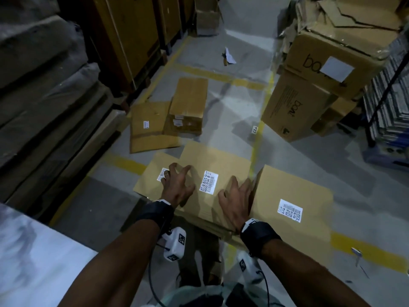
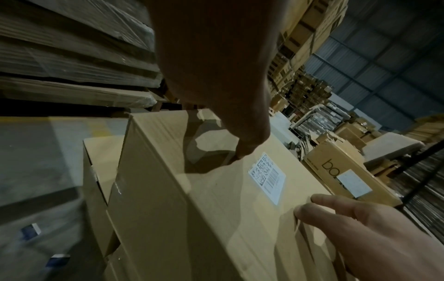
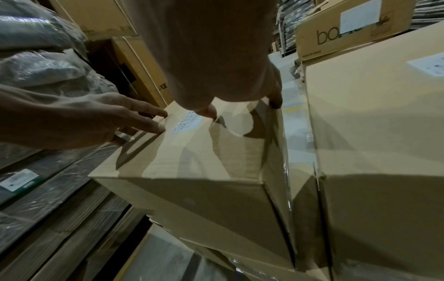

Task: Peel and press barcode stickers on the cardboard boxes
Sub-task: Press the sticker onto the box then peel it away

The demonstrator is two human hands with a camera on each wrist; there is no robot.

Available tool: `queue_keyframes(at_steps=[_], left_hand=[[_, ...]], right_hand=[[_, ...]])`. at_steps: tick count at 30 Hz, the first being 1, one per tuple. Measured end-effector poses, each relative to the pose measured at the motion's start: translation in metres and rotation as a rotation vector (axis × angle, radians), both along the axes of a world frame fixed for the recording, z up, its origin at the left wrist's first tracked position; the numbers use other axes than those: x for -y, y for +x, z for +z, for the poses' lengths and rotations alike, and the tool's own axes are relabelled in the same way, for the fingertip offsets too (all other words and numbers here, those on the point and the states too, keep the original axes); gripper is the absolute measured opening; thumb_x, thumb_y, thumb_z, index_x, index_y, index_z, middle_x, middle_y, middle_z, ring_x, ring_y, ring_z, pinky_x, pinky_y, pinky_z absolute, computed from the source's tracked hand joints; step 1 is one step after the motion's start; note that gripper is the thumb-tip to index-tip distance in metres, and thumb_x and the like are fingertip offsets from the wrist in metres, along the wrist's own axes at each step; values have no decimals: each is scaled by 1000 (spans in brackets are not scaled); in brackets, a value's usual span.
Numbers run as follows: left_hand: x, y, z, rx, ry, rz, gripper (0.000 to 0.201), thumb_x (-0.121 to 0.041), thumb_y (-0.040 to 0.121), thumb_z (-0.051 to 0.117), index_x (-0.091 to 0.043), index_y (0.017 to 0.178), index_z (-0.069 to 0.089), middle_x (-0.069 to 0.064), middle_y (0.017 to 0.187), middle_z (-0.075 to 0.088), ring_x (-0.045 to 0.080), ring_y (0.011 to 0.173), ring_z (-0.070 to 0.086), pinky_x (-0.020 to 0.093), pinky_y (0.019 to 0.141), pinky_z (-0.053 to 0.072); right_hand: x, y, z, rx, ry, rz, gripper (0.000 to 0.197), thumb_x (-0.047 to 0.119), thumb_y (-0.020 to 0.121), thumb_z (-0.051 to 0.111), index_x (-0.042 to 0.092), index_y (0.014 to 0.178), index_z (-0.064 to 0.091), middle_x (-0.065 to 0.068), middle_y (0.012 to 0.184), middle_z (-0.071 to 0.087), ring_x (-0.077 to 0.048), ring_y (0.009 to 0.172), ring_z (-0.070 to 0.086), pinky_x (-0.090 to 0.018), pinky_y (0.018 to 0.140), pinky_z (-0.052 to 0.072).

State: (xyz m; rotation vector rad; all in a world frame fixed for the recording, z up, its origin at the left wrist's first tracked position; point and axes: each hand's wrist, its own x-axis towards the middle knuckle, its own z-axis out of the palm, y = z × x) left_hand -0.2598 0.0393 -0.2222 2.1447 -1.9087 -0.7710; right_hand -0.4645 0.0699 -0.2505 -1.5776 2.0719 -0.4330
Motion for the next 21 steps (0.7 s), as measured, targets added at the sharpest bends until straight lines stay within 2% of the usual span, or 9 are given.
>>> queue_keyframes(at_steps=[2,5,10,13,17,21], left_hand=[[-5,7,9,10,-35,31,70,-37,85,70,-31,148,42,18,152,24,43,134,30,54,110,28],[-16,20,24,22,-101,97,70,-41,84,70,-33,148,42,17,152,25,42,135,30,53,110,29],[-35,49,52,29,-208,224,70,-49,84,69,-35,148,43,15,152,25,39,136,29,51,110,29],[-44,73,73,41,-262,278,70,-50,83,69,-34,147,44,16,152,26,41,135,32,52,109,30],[-58,107,102,38,-357,345,70,-48,83,71,-32,147,46,17,150,28,40,134,33,52,110,30],[-81,145,129,75,-417,426,72,-51,83,69,-32,148,45,14,147,31,37,129,36,47,109,32]], right_hand=[[3,5,9,15,-5,27,61,37,87,56,15,142,41,-33,152,23,-52,135,33,-51,113,34],[8,17,23,53,-49,83,60,37,89,57,16,143,40,-30,155,19,-49,135,33,-54,111,38],[25,48,52,138,-142,178,62,28,90,62,13,147,42,-30,158,17,-48,141,26,-53,118,31],[32,75,76,168,-215,229,58,25,88,63,12,142,46,-30,155,23,-48,138,30,-53,114,35],[34,115,107,184,-309,307,53,28,84,62,13,134,48,-30,146,32,-48,131,37,-54,109,41],[22,159,136,215,-375,352,61,33,82,58,14,140,50,-31,154,27,-48,138,32,-54,113,37]])
